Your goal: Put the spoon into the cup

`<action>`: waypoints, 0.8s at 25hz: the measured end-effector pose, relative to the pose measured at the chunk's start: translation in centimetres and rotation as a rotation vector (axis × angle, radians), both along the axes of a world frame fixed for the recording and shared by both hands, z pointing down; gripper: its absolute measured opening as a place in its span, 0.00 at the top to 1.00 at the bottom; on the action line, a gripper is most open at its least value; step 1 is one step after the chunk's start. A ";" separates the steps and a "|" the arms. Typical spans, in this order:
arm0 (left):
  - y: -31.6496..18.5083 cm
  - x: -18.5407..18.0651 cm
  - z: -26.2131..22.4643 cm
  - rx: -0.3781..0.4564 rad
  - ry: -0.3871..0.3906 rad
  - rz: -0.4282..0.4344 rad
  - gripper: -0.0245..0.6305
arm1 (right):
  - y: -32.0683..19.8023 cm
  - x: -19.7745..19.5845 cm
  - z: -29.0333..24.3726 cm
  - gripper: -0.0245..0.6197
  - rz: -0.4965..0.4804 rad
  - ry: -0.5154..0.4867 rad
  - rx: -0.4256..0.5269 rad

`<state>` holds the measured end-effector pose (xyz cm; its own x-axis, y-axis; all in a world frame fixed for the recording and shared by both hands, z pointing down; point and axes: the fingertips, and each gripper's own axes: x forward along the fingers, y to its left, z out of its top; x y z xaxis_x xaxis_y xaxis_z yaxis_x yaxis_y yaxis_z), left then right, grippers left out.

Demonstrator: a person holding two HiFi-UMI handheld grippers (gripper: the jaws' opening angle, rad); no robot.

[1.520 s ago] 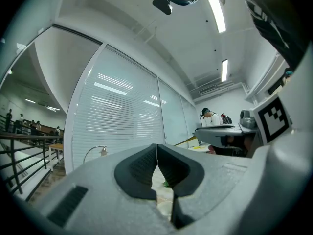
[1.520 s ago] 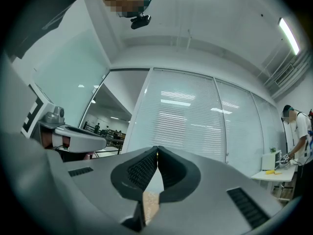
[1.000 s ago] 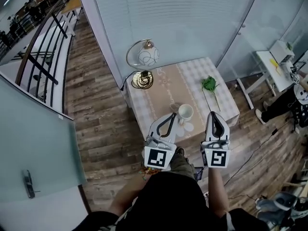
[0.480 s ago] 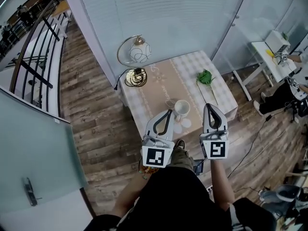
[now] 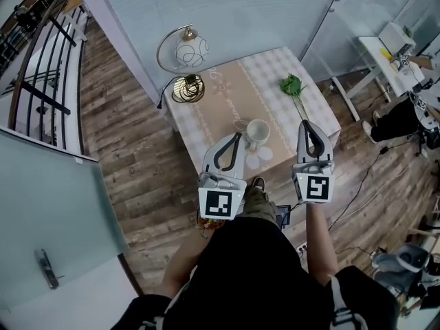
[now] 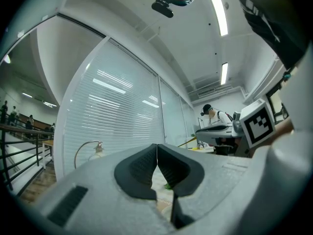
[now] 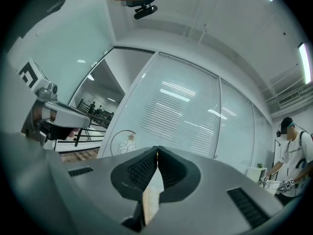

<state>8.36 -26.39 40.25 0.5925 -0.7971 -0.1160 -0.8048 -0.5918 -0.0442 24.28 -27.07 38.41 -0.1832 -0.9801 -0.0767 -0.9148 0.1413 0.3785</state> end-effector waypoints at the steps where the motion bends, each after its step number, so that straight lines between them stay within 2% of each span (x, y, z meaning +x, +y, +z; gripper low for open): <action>1: 0.0 0.1 0.0 0.007 -0.004 0.002 0.94 | -0.1 0.1 0.0 0.95 0.006 -0.010 -0.001; 4: 0.1 0.1 0.5 -0.005 -0.008 0.002 0.94 | 0.0 0.2 0.6 0.95 -0.002 0.007 0.003; 7: -0.1 0.2 0.6 0.000 -0.021 0.005 0.94 | -0.2 0.1 1.1 0.95 0.003 -0.018 -0.002; 20: -0.7 -0.4 1.0 0.005 -0.019 -0.013 0.94 | -1.8 -1.7 4.4 0.95 -0.033 -0.033 -0.085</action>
